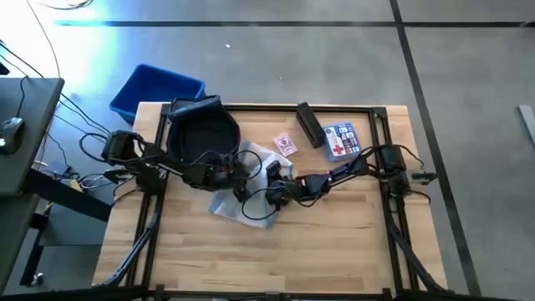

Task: Unpack backpack
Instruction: Remove the black calculator from the white zip bag

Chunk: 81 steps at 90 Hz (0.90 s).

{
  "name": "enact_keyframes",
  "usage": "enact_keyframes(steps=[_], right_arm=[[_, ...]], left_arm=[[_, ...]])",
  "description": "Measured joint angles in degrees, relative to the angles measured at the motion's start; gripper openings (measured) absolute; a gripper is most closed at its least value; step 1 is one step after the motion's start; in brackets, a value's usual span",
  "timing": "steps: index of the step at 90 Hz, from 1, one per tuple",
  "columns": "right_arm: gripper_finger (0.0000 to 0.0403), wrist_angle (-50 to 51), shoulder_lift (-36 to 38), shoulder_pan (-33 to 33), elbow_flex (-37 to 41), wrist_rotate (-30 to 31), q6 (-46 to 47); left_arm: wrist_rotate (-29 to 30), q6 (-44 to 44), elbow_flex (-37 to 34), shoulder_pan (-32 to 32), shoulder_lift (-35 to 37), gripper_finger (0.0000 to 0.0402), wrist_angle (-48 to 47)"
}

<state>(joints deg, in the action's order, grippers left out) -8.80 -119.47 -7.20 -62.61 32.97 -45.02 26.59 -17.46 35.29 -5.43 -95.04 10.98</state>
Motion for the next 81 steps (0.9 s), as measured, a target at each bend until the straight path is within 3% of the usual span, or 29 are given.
enact_keyframes(steps=[14,32,48,60,81], right_arm=[[0.0224,-0.66,0.01,-0.56,0.07,0.19,-0.07],[0.0109,-1.92,-0.06,-2.73,0.00,6.32,-1.13],[0.0107,-1.44,0.16,-4.80,-0.04,10.00,-1.17],[0.0106,4.65,3.13,-7.16,0.16,10.43,1.28],[0.0085,20.12,14.13,-12.64,0.17,4.65,17.79]], left_arm=[[0.26,0.01,0.02,-0.17,0.02,0.0000,-0.07],[4.78,-0.58,0.07,-0.35,0.24,0.0000,-2.64],[8.77,-3.54,0.04,-0.63,0.35,0.0000,-7.16],[9.00,-5.65,-0.04,-0.63,0.28,0.0000,-9.41],[9.27,-6.50,-0.13,-0.63,0.19,0.0000,-10.63]])
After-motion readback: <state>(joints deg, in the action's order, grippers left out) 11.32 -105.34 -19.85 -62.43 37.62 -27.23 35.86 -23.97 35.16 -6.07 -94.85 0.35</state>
